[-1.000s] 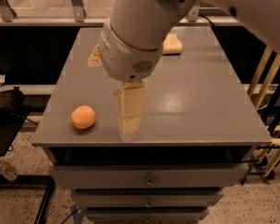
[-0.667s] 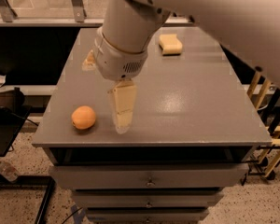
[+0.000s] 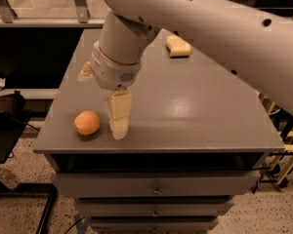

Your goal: Pick orange

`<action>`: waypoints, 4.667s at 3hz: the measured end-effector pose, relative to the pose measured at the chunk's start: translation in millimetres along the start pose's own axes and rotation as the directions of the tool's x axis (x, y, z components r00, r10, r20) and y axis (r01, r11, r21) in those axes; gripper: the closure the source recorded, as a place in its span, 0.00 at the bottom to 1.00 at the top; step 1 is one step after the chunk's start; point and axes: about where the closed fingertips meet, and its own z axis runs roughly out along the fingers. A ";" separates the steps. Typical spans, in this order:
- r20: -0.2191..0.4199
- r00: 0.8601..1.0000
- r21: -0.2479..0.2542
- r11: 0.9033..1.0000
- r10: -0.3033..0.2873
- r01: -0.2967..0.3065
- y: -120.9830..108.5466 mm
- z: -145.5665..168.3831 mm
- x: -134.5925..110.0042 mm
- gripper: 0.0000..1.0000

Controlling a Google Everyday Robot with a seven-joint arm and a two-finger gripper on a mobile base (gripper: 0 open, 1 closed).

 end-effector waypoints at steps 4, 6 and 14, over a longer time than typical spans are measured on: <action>0.033 0.997 -0.047 0.997 -0.064 0.066 -18.0 41.3 -11.8 0.00; 0.046 0.998 -0.064 0.997 -0.050 0.053 -16.4 52.5 -5.4 0.00; 0.051 0.993 0.039 0.993 -0.111 0.109 -38.2 -4.9 5.6 1.00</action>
Offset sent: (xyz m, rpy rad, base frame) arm 0.0100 0.0352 -0.0291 0.0024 0.0227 0.0785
